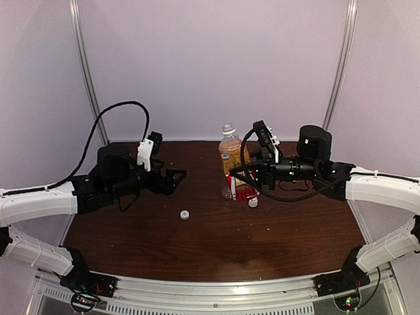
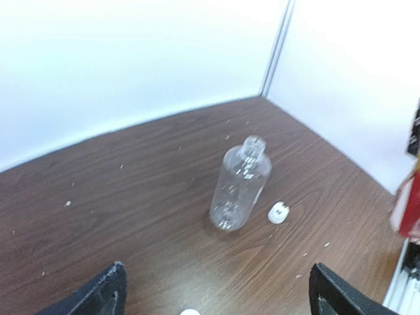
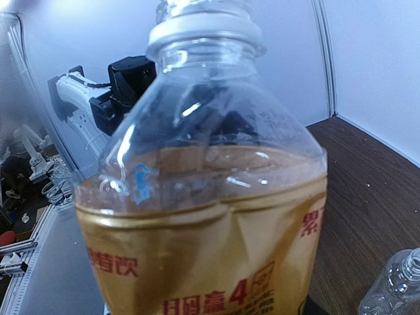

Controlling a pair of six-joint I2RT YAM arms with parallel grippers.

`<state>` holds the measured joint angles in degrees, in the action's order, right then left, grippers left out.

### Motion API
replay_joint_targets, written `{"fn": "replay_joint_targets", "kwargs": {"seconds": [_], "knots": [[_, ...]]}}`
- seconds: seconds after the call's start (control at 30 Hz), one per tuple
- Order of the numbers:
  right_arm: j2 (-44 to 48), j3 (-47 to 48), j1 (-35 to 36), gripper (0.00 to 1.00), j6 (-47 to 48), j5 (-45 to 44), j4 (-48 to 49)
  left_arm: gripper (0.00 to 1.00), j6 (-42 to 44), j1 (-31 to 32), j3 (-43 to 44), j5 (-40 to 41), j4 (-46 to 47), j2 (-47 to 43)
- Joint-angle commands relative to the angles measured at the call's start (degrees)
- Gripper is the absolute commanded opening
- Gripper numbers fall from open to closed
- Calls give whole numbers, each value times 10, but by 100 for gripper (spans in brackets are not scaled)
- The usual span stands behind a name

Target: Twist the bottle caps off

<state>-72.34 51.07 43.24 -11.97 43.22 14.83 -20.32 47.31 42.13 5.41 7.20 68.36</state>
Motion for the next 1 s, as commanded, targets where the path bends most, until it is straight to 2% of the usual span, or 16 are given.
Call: {"fn": "replay_joint_targets", "kwargs": {"seconds": [0.0, 0.3, 0.5, 0.97], "knots": [[5, -3, -2, 49, 2, 29, 16, 98, 14, -4, 57, -114, -7, -48], [-5, 9, 1, 49, -2, 60, 16, 98, 3, -3, 155, -267, -22, -50], [-16, 24, 11, 51, 0, 77, 9, 97, -13, -3, 223, -349, -36, -1], [-54, 52, 37, 51, 9, 101, 8, 82, -47, 0, 316, -439, -22, 105]]}}
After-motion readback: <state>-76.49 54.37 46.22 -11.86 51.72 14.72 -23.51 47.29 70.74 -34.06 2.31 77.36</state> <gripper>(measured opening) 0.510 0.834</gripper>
